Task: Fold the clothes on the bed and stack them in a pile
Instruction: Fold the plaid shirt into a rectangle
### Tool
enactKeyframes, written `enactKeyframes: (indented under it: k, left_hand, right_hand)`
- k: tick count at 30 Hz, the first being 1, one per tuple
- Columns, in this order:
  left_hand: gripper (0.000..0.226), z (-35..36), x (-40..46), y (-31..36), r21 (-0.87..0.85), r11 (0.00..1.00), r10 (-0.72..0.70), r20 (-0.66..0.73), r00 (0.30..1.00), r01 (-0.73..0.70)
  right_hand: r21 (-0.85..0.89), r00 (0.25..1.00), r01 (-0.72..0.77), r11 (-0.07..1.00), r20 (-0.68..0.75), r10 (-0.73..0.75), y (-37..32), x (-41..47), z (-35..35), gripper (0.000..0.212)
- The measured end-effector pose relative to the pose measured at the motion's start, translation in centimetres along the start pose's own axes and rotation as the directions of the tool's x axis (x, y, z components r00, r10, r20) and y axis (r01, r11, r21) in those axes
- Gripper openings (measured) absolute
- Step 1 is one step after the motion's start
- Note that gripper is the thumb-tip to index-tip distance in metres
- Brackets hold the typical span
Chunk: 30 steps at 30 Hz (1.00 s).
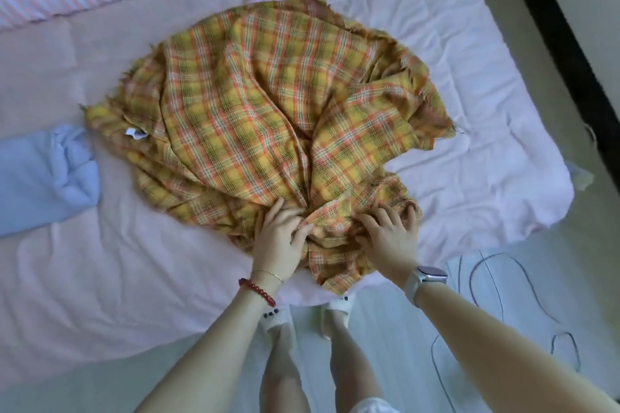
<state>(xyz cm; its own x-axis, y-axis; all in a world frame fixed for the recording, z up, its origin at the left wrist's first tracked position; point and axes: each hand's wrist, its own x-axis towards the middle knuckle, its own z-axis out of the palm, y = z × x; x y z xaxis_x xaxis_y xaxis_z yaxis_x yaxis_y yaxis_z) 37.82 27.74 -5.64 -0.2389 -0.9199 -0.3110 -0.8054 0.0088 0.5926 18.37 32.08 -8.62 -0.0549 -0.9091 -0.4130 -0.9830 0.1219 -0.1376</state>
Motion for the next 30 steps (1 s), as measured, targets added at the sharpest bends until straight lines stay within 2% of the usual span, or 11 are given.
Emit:
enactKeyframes:
  k: [3, 4, 6, 10, 12, 15, 18, 20, 24, 27, 30]
  left_hand:
    - [0.031, -2.0, -1.2, 0.9, -0.085, 0.995, -0.051, -0.049, 0.998, 0.046]
    - [0.032, -2.9, -1.7, 1.2, -0.096, 0.995, -0.050, -0.080, 0.996, 0.042]
    - [0.025, -4.7, -2.9, 1.5, -0.141, 0.990, -0.013, -0.148, 0.989, -0.008]
    - [0.040, -8.2, -6.3, 1.6, -0.181, 0.982, 0.026, -0.154, 0.988, -0.054]
    - [0.038, -10.2, -8.0, 1.2, -0.243, 0.969, 0.015, -0.150, 0.989, -0.052]
    - [0.036, -14.3, -9.9, 1.7, -0.324, 0.941, 0.031, -0.194, 0.980, -0.094]
    - [0.031, -19.9, -10.7, 4.4, -0.294, 0.935, 0.093, -0.344, 0.934, -0.201]
    - [0.027, -24.3, -10.5, 7.4, -0.264, 0.922, 0.137, -0.463, 0.876, -0.284]
    - [0.027, -34.5, -11.3, 14.5, -0.211, 0.849, 0.217, -0.697, 0.684, -0.484]
    - [0.018, -42.1, -12.9, 19.4, -0.158, 0.765, 0.263, -0.809, 0.526, -0.624]
    - [0.013, -48.6, -15.2, 22.7, -0.064, 0.646, 0.325, -0.879, 0.350, -0.761]
  right_hand:
    - [-0.004, 0.998, 0.007, 1.000, 0.059, -0.007, 0.0, -1.6, -1.0, 0.038]
    - [0.029, 0.995, 0.016, 0.999, 0.096, -0.019, -0.3, -2.4, -1.4, 0.038]
    - [0.178, 0.996, 0.027, 0.984, 0.073, -0.041, -0.9, -4.3, -2.0, 0.031]
    - [0.532, 0.987, 0.012, 0.847, -0.144, 0.076, -3.6, -9.6, -3.8, 0.016]
    - [0.639, 0.964, -0.049, 0.767, -0.171, 0.205, -5.2, -11.9, -5.2, 0.013]
    - [0.672, 0.905, -0.019, 0.740, -0.303, 0.298, -7.3, -13.7, -9.0, 0.005]
    - [0.640, 0.824, 0.157, 0.753, -0.505, 0.258, -9.3, -14.2, -15.9, 0.010]
    - [0.613, 0.754, 0.238, 0.753, -0.605, 0.255, -10.5, -14.2, -21.7, 0.011]
    - [0.532, 0.579, 0.461, 0.711, -0.787, 0.213, -12.8, -15.3, -35.2, 0.007]
    - [0.413, 0.390, 0.610, 0.676, -0.899, 0.198, -15.1, -18.1, -45.3, 0.020]
    - [0.281, 0.228, 0.703, 0.654, -0.959, 0.168, -17.2, -21.4, -52.8, 0.012]
